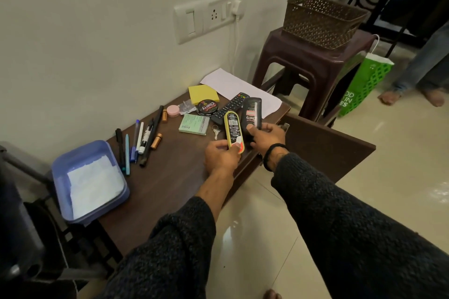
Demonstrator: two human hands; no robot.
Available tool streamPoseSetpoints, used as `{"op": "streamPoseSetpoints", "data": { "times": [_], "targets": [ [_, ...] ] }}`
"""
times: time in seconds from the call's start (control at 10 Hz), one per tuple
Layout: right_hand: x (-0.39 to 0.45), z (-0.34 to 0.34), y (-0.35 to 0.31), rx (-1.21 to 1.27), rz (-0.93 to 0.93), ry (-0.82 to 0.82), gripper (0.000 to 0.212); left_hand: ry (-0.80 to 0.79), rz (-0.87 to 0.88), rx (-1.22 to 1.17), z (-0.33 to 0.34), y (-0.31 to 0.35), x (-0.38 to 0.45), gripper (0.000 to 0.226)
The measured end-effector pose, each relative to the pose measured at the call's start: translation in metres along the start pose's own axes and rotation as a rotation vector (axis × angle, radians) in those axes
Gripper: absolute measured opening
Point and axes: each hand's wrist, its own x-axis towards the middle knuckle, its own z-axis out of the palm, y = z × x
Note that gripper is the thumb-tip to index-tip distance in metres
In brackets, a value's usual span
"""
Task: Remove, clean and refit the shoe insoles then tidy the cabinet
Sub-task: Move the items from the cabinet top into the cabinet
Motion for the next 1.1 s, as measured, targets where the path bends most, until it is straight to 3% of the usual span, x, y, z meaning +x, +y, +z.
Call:
{"op": "streamPoseSetpoints", "data": {
  "times": [0.1,0.4,0.6,0.7,0.8,0.9,1.0,1.1],
  "targets": [
    [-0.016,-0.023,-0.005,0.160,0.001,-0.066,0.035,-0.165,-0.153,-0.261,0.000,0.011,-0.007,0.025],
    [-0.089,-0.113,-0.011,0.327,-0.008,-0.360,0.043,-0.413,-0.243,-0.480,-0.031,0.020,-0.076,0.036],
    [-0.133,-0.151,0.002,0.296,0.075,-0.479,0.039,-0.326,-0.449,-0.562,-0.058,-0.048,-0.150,0.035],
    [-0.147,-0.169,0.016,0.118,0.163,-0.509,0.038,-0.220,-0.522,-0.613,-0.067,-0.096,-0.170,0.034],
    [-0.155,-0.178,0.033,-0.126,0.261,-0.480,0.047,-0.155,-0.535,-0.622,-0.071,-0.129,-0.182,0.026],
    [-0.147,-0.171,0.041,-0.421,0.320,-0.479,0.040,-0.087,-0.547,-0.620,-0.073,-0.140,-0.182,0.027],
    [-0.130,-0.156,0.054,-0.505,0.403,-0.528,0.043,-0.004,-0.530,-0.615,-0.079,-0.144,-0.172,0.034],
    [-0.120,-0.121,0.074,-0.516,0.357,-0.597,0.040,0.100,-0.491,-0.587,-0.089,-0.149,-0.155,0.037]
  ]
}}
